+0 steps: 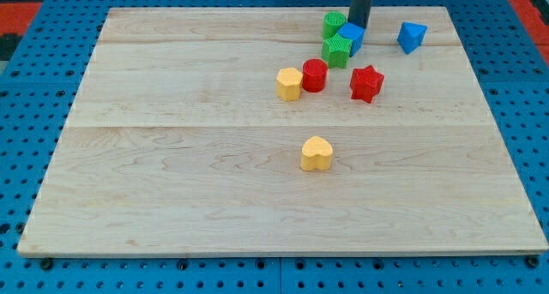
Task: Move the red circle parallel below the green circle
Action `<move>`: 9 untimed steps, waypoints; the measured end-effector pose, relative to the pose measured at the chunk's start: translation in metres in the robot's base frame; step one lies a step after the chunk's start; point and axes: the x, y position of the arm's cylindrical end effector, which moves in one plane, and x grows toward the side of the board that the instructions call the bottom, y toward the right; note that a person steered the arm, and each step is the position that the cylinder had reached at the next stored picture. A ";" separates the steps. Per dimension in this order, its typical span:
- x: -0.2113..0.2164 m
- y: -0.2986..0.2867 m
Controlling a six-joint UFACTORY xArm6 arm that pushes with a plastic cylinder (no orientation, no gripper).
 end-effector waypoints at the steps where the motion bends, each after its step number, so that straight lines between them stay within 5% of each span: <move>1: 0.000 -0.023; 3: 0.023 -0.103; 4: 0.024 -0.090; 6: 0.117 -0.097; 8: 0.231 -0.170; 9: 0.230 -0.134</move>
